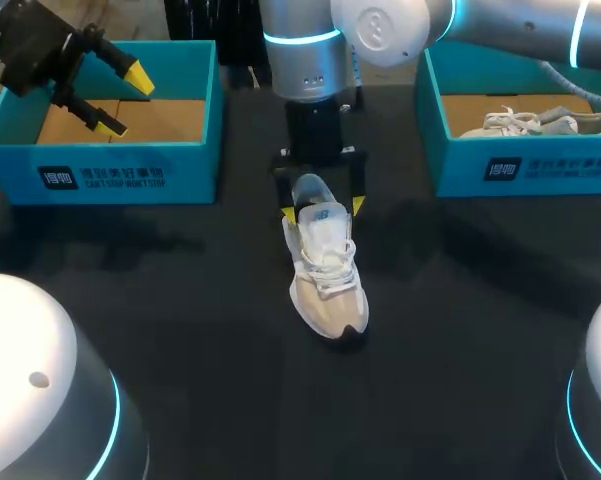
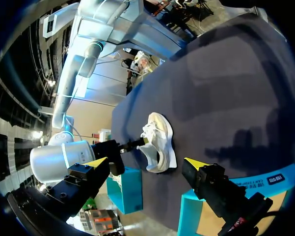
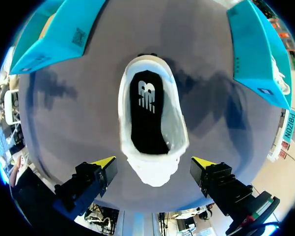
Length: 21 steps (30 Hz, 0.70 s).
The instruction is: Take the shoe out of the shoebox, open the shoe tongue, remove and reinsert the insole, then place the shoe into the shoebox
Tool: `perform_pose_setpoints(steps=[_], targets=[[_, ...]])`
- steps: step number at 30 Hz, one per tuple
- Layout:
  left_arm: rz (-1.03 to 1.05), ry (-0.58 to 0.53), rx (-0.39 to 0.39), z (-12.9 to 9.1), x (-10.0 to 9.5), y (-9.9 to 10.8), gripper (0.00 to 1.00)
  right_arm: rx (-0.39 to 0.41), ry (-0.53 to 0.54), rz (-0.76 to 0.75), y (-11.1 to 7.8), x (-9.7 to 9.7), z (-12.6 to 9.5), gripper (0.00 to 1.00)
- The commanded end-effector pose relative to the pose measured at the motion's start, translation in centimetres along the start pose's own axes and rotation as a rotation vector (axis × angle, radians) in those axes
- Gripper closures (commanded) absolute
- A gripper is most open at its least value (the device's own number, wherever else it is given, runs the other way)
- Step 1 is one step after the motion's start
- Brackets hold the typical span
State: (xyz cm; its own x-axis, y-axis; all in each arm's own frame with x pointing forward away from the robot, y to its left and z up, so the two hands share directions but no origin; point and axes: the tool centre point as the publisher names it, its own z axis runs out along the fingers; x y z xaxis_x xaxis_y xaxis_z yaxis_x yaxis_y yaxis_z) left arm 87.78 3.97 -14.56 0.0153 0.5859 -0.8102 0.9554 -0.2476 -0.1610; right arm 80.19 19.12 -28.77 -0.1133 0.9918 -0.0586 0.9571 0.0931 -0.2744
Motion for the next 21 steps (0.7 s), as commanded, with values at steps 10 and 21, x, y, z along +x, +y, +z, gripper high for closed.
perform_pose_setpoints(steps=[10,21], targets=[[0.0,0.003,0.001,-0.1,0.0,0.0,0.0,-0.059,0.012,0.018,-4.0,1.6,-1.6,0.24],[0.0,0.003,0.001,-0.1,0.0,0.0,0.0,-0.057,0.016,0.017,-4.7,1.3,0.2,0.95]])
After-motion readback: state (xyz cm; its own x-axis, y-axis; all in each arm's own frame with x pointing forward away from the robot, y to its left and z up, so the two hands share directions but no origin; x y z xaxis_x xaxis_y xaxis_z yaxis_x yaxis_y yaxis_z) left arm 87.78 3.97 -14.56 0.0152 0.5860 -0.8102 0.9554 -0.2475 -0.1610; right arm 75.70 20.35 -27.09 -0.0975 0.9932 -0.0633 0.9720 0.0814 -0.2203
